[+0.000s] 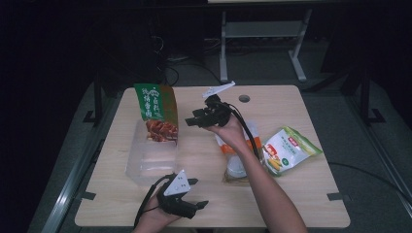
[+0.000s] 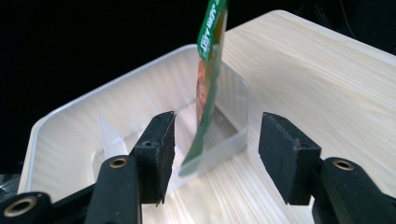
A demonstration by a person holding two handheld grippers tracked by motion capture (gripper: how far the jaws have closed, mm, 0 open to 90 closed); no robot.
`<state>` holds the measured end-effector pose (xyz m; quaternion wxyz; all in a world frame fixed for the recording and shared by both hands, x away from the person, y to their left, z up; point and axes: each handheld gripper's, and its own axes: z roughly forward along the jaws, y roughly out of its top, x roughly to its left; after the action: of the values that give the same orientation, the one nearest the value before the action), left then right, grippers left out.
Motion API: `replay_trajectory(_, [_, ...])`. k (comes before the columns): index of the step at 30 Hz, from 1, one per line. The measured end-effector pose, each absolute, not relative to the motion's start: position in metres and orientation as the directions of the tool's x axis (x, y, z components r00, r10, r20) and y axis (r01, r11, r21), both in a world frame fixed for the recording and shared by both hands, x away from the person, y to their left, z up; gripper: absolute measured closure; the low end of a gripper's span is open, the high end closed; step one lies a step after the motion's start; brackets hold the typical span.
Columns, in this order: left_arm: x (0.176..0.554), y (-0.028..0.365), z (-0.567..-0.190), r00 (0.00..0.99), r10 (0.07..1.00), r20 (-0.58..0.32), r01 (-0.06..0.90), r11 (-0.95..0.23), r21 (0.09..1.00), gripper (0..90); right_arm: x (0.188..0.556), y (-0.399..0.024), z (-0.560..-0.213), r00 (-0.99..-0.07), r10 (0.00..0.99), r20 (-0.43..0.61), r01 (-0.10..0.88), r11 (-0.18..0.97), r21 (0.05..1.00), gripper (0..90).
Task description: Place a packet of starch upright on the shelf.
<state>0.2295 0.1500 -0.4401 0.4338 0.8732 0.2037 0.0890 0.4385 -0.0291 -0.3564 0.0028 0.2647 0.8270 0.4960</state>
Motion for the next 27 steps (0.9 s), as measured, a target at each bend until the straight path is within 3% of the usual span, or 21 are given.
replay_trajectory(27, [0.230, 0.148, -0.443, 0.901, 0.433, -0.020, 0.282, -0.552, 0.784, 23.6, 0.405, -0.124, -0.358, -0.799, 0.544, 0.256, 0.510, 0.390, 0.767, 39.2])
